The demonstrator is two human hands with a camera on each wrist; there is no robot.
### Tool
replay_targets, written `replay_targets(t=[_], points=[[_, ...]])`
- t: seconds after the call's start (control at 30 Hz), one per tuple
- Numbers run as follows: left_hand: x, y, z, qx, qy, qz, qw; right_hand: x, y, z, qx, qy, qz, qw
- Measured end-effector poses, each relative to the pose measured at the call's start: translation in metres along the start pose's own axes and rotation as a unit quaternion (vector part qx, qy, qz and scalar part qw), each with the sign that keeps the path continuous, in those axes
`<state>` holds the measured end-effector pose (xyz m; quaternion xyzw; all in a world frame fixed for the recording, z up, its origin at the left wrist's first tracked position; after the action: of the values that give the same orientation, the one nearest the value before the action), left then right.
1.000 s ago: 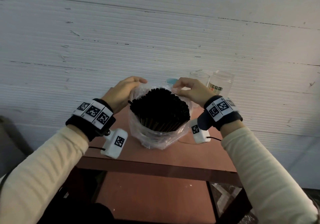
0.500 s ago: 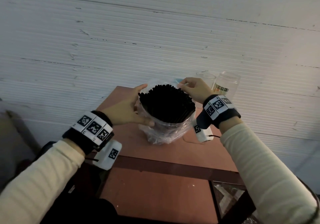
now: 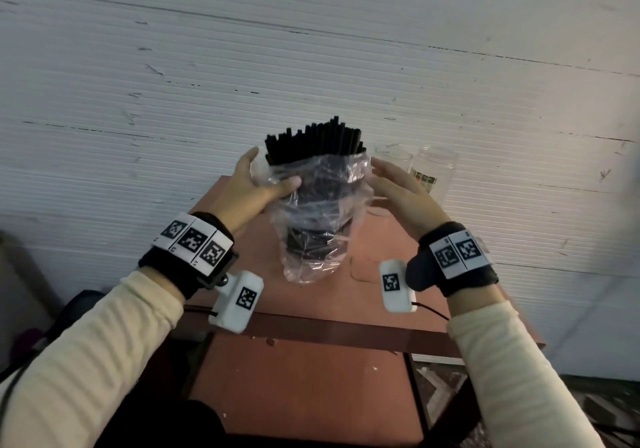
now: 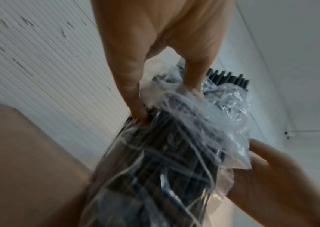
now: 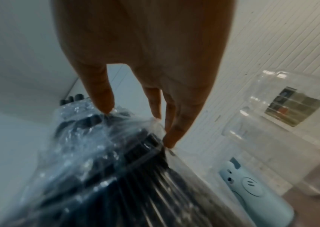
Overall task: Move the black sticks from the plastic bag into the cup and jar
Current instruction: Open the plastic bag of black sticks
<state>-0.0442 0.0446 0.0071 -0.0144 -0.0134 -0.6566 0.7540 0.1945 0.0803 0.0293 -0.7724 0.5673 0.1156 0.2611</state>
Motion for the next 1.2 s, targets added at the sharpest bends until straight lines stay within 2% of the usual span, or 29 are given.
replay_targets(t=[0.1, 0.17, 0.27, 0.33, 0.5, 0.6, 0.67, 0.77, 0.87, 0.93, 1.0, 1.07, 1.13, 1.2], points=[[0.001, 0.001, 0.02, -0.009, 0.019, 0.021, 1.0, -0.011, -0.005, -0.019, 0.002, -0.035, 0.027, 0.999], [0.004, 0.002, 0.026, -0.026, 0.027, 0.04, 0.998, -0.012, -0.002, -0.021, 0.055, -0.041, 0.016, 0.998], [0.006, 0.01, 0.012, -0.075, 0.007, 0.024, 0.997, -0.004, 0.018, 0.0, 0.135, 0.016, -0.084, 0.987], [0.005, 0.012, -0.001, -0.113, -0.012, 0.022, 0.993, 0.004, 0.024, 0.016, 0.163, 0.053, -0.127, 0.977], [0.003, 0.01, -0.005, -0.147, 0.0, 0.031, 0.989, 0.006, 0.015, 0.014, 0.202, 0.056, -0.103, 0.972], [0.005, 0.01, -0.002, -0.148, 0.004, 0.027, 0.989, 0.003, 0.01, -0.019, 0.179, -0.045, -0.027, 0.983], [0.003, 0.011, -0.006, -0.105, -0.007, 0.012, 0.994, 0.002, 0.015, -0.047, 0.16, -0.123, 0.013, 0.979], [0.001, 0.02, -0.008, -0.068, -0.007, -0.005, 0.998, -0.005, 0.038, -0.075, 0.239, -0.203, -0.007, 0.95], [0.002, 0.033, -0.011, -0.038, -0.006, -0.068, 0.997, -0.022, 0.058, -0.071, 0.381, -0.2, -0.069, 0.9], [0.004, 0.039, -0.012, -0.006, -0.014, -0.122, 0.992, -0.03, 0.06, -0.066, 0.438, -0.198, -0.075, 0.874], [0.002, 0.037, -0.01, 0.05, -0.021, -0.139, 0.989, -0.034, 0.057, -0.063, 0.438, -0.206, -0.075, 0.872], [-0.002, 0.035, -0.011, 0.114, -0.027, -0.135, 0.984, -0.033, 0.055, -0.064, 0.393, -0.239, -0.076, 0.884], [-0.003, 0.037, -0.014, 0.102, -0.012, -0.115, 0.988, -0.029, 0.058, -0.069, 0.34, -0.282, -0.075, 0.894], [-0.002, 0.039, -0.016, 0.068, 0.016, -0.079, 0.994, -0.026, 0.064, -0.07, 0.343, -0.312, -0.085, 0.882]])
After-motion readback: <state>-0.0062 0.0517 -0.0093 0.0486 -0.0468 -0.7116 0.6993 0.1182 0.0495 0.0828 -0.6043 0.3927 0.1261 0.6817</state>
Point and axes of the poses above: each hand's wrist, its own x-axis away from the middle knuckle, its own y-axis out of the palm, z = x × y, the point moved 8 cm from there along -x, towards the middle knuckle, and after that the axes turned 13 degrees about -y, right-handed, at the moved point
